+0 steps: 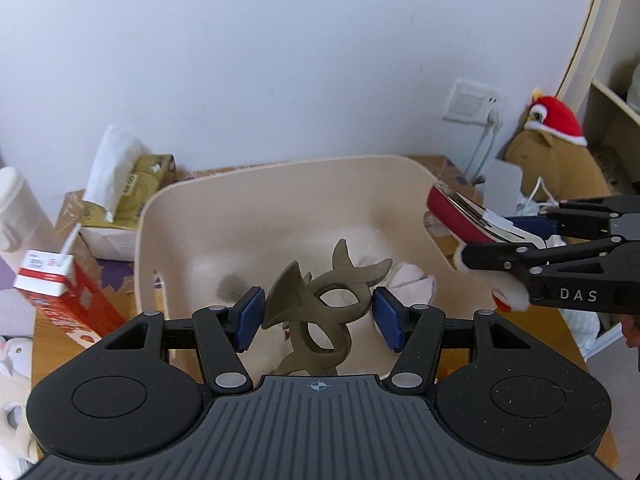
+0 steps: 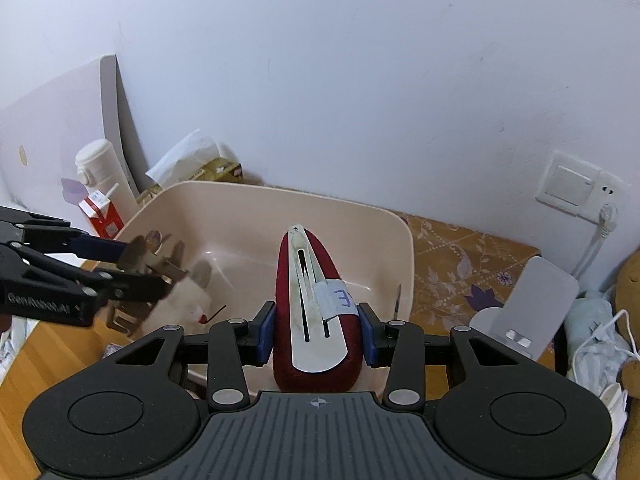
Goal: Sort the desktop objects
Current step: 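Carry the clip and the plush into the bin and release both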
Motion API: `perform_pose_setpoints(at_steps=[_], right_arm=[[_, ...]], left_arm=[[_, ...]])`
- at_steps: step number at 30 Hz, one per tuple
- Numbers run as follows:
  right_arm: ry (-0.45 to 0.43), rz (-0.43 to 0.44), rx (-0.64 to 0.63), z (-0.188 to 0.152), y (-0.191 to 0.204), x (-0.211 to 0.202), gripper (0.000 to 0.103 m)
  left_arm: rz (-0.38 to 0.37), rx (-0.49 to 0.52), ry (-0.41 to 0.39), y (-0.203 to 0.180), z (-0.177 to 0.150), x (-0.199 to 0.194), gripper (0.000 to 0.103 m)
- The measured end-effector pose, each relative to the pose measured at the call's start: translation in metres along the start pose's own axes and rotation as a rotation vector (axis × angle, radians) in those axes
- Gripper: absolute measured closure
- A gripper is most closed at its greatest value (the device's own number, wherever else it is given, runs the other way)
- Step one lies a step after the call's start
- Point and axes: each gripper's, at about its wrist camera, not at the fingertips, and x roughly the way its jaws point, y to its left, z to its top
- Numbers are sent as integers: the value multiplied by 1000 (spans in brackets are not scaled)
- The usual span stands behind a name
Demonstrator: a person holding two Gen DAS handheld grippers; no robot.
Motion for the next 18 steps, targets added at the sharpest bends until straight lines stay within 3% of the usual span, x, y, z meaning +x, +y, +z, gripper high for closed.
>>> perform_pose_setpoints(at_steps=[8,18], right_arm=[[73,-4,-43,-2,2,33,63],[132,-22,-91,-6,5,60,61]], left_arm=[[84,-17,77,-4,0,34,43],[101,-42,150,2,-7,57,42]])
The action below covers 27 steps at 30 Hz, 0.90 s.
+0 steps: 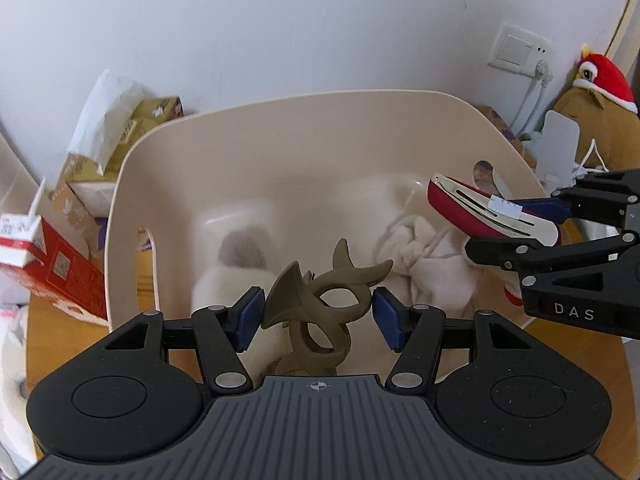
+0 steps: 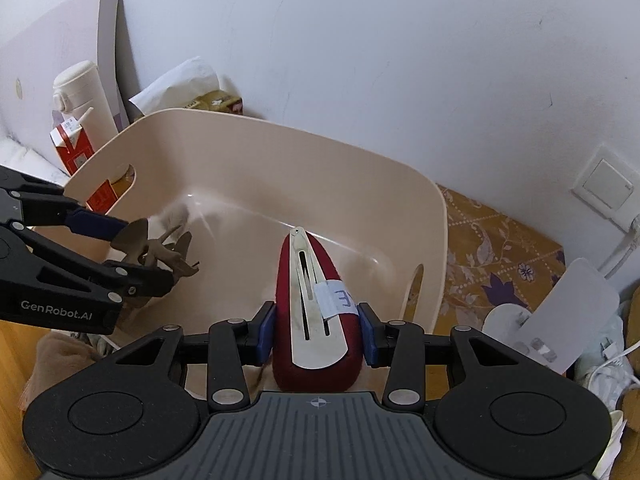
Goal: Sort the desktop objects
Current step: 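Carry the clip and the plush into the bin and release both, then return both tools to the pile, left tool toward the orange sock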
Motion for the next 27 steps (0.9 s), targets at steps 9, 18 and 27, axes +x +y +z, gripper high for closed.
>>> perform_pose_setpoints(at_steps=[9,18,27], right_arm=[[-12,-10,57,-7,0,-3,36],[-113,-56,104,-12,0,-39,0],[-125,-54,166,-36,-3,-70,0]], left_arm=[[-16,-58,17,8,0,-7,33],[9,-64,-51,23,-6,-44,26],[24,-83,-89,49,-27,-84,22]])
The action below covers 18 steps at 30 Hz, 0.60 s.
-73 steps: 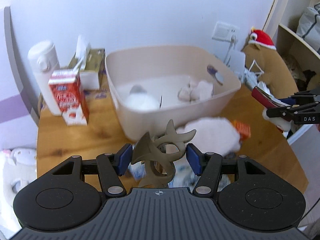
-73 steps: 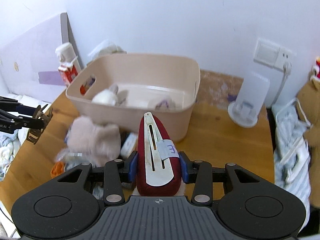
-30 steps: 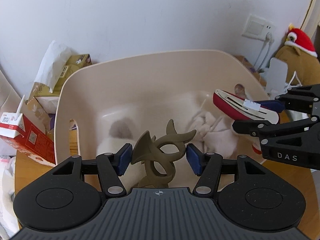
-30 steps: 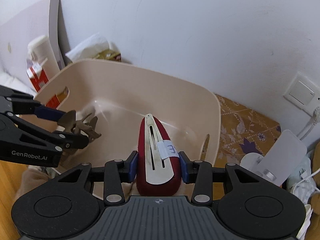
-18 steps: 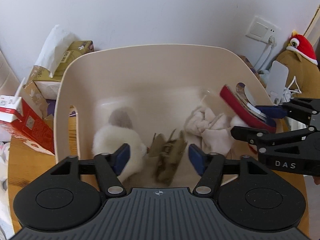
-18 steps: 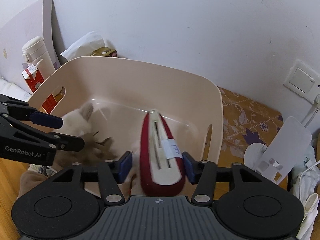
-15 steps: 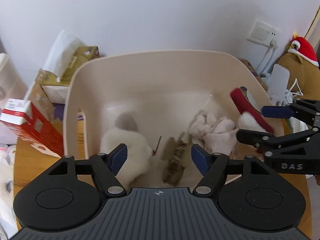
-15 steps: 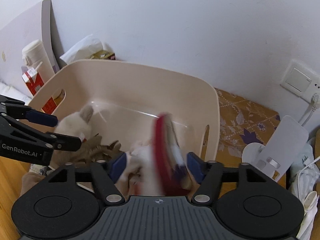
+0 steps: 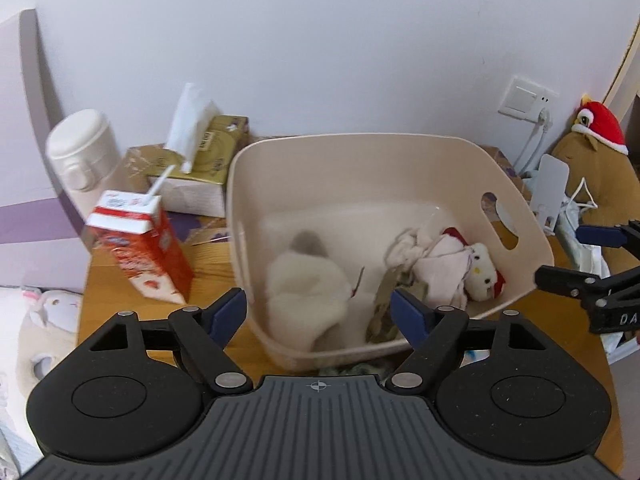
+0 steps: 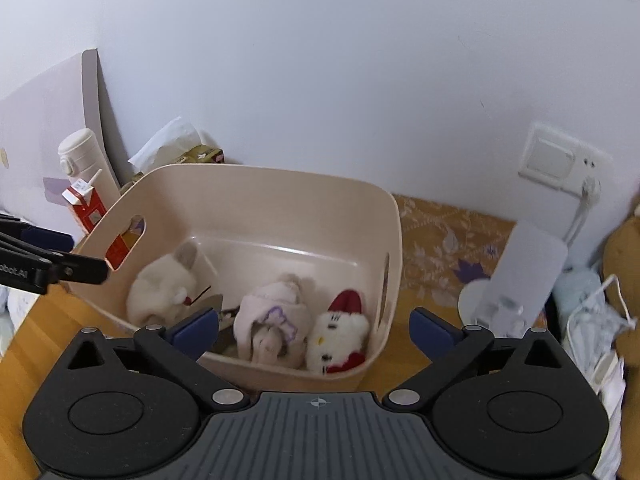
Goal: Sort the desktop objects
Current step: 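Return both tools to the pile, left tool toward the orange sock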
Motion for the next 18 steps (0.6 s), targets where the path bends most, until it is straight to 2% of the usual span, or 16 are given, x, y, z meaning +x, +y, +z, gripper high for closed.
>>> perform_pose_setpoints(at_steps=[11,18], right_arm=[[98,-45,-56,-48,-6,-9,0],[157,-49,-143,-75,-3,-6,0]], left_arm=[[35,0,72,20,-51,-11,22],[41,-5,170,24,-92,-9,22]])
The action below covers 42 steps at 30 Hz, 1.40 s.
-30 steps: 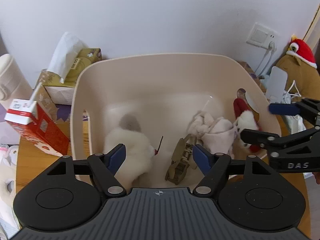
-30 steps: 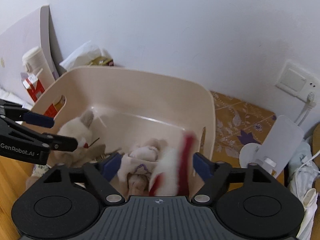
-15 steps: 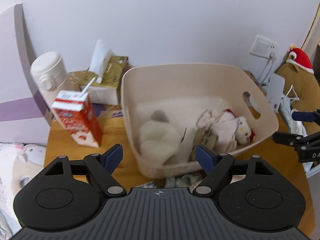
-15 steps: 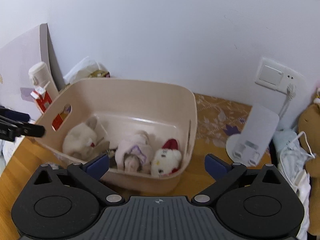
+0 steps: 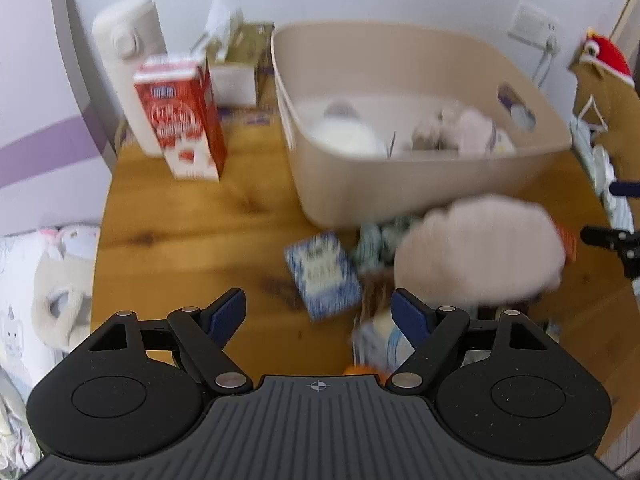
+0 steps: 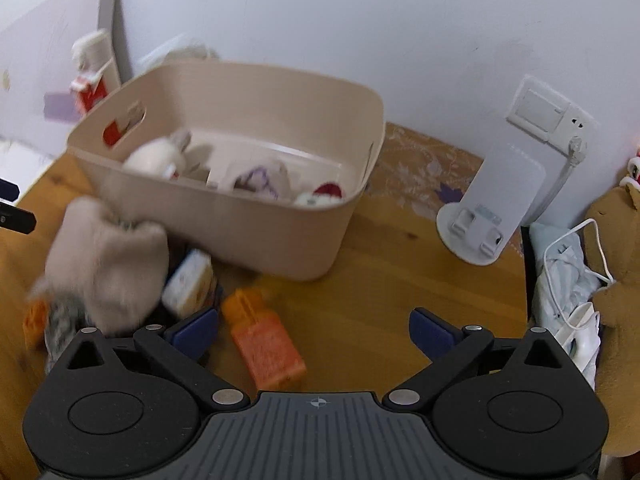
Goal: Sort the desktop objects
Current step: 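Return both tools to the pile, left tool toward the orange sock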
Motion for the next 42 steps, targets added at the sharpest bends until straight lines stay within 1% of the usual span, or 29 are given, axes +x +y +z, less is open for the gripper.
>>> perform_pose_setpoints(at_steps=[7,11,14,16,19,23,29,35,39,41,42], right_arm=[[45,12,-69,-12,9,12,0],[84,17,-133,-16,16,23,0],[107,8,-181,-19,21,32,0],[117,9,-193,-19,22,36,0],[128,12,-197,-19,22,42,0],[130,12,-200,-17,22,48,0],[132,23,-225,-13,23,57,0],[119,46,-239,-9,25,64,0],[105,56,-244,-6,25,68,10],[106,64,-244,-5,25,70,15],[107,67,-245,-4,25,71,19]], left_arm=[[-15,-68,69,2,-27,7,22],[-8,-71,108,-3,-39,15,22],[-17,-80,137,-7,-46,22,22],[-19,-92,158,-9,-50,28,22],[-3,-99,184,-11,-55,35,22],[-9,-101,207,-12,-59,41,22],[0,-121,218,-13,-60,46,22],[5,-92,223,-22,-58,52,22],[15,-72,217,-26,-57,54,23],[13,-65,214,-27,-56,54,26],[11,-60,211,-28,-55,54,27]])
